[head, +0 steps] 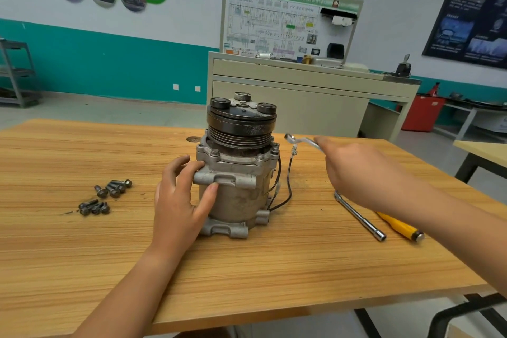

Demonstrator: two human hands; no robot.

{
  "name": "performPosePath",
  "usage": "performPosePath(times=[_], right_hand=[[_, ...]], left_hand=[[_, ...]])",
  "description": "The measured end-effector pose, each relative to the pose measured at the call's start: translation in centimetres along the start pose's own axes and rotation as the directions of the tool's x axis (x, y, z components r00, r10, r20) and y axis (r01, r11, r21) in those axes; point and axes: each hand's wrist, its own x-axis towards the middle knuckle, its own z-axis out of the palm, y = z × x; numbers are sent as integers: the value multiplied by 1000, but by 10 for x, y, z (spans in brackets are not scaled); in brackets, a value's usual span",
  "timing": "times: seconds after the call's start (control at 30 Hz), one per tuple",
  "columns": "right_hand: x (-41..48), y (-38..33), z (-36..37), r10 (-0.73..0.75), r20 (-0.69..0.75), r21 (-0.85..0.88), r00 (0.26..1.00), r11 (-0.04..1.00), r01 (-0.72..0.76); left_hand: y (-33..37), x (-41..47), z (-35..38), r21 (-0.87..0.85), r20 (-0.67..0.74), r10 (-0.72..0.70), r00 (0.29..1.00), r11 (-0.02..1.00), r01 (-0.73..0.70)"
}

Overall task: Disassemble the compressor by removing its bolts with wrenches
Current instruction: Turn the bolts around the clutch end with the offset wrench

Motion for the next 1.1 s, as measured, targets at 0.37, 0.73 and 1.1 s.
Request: performPosePath(times=[0.37,0.73,1.1], right_hand=[[6,-44,-25,-84,228,-363,970,917,165],[39,-2,-12,-179,285,-422,942,859,291],[90,4,47,-463,-443,-120,768,879,461]], left_hand=[[-1,1,0,-15,-13,7,1000,1000,-7],[-3,0,1,-13,-35,23,999,1000,-24],[-4,2,2,-28,-43,61,997,998,-62]])
